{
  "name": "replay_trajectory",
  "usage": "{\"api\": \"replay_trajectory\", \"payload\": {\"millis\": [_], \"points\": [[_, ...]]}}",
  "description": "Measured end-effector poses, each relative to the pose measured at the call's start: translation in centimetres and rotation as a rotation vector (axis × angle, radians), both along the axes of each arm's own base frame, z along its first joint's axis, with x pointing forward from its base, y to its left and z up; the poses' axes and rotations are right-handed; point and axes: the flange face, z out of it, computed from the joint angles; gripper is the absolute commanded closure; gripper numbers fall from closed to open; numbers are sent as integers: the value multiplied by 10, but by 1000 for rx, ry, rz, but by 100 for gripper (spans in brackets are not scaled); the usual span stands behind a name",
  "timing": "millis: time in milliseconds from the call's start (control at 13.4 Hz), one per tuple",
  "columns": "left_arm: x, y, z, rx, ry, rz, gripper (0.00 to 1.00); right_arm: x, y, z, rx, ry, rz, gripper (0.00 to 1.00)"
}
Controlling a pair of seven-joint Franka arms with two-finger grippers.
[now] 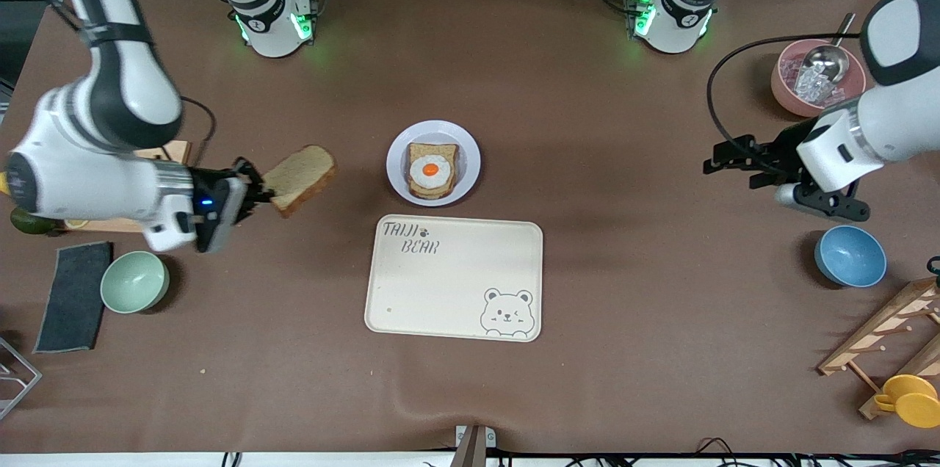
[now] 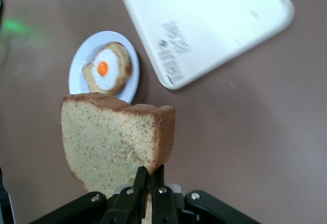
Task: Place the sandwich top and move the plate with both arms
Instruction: 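Place the bread on the egg toast while the left gripper approaches the plate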
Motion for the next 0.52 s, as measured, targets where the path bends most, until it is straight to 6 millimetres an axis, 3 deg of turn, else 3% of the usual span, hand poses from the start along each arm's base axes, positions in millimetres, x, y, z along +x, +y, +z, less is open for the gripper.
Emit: {"api": "replay_trajectory", "payload": {"millis": [299, 523], "points": [[-9, -40, -80, -42, 11, 19, 0, 19, 111, -33, -5, -59, 256, 100], [-18, -60, -98, -87, 53, 18, 0, 7, 203, -46, -10, -90, 408, 100]]}}
